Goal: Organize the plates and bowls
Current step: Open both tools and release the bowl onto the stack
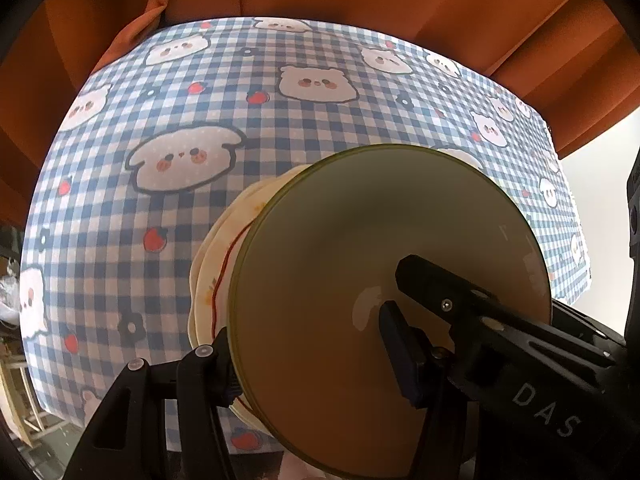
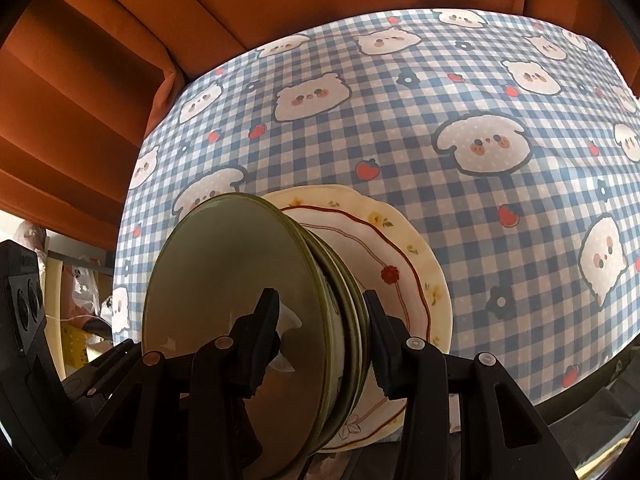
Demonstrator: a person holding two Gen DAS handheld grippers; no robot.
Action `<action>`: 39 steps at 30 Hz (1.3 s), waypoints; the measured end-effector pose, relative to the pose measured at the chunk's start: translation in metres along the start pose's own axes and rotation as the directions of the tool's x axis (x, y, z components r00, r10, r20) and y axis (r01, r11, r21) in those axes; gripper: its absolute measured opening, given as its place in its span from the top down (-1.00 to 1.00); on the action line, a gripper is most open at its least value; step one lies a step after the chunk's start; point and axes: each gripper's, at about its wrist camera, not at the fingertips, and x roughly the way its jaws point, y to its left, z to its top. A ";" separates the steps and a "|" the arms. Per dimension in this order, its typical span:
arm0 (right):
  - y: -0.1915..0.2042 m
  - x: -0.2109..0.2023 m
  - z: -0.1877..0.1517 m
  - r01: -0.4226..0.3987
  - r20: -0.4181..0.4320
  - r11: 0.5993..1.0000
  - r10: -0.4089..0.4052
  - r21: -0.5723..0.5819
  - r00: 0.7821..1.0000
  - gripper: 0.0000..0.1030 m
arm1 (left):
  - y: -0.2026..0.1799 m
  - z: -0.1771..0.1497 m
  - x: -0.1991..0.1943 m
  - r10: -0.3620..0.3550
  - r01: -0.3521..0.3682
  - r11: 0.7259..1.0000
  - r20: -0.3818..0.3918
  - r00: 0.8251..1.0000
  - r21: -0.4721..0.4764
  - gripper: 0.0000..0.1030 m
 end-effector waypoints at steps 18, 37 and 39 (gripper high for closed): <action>0.005 0.000 -0.003 0.079 0.036 0.995 -0.076 -0.067 0.996 0.09 | -0.004 -0.006 -0.003 0.066 -0.076 0.993 0.105 0.992 0.089 -0.37; -0.007 -0.082 -0.032 0.061 0.330 0.960 0.033 -0.272 0.943 -0.31 | -0.038 -0.060 -0.072 0.234 -0.246 0.969 0.485 0.843 -0.039 -0.77; -0.020 -0.092 -0.041 0.070 0.360 0.957 0.037 -0.281 0.932 -0.36 | -0.046 -0.071 -0.073 0.251 -0.254 0.965 0.508 0.824 -0.066 -0.84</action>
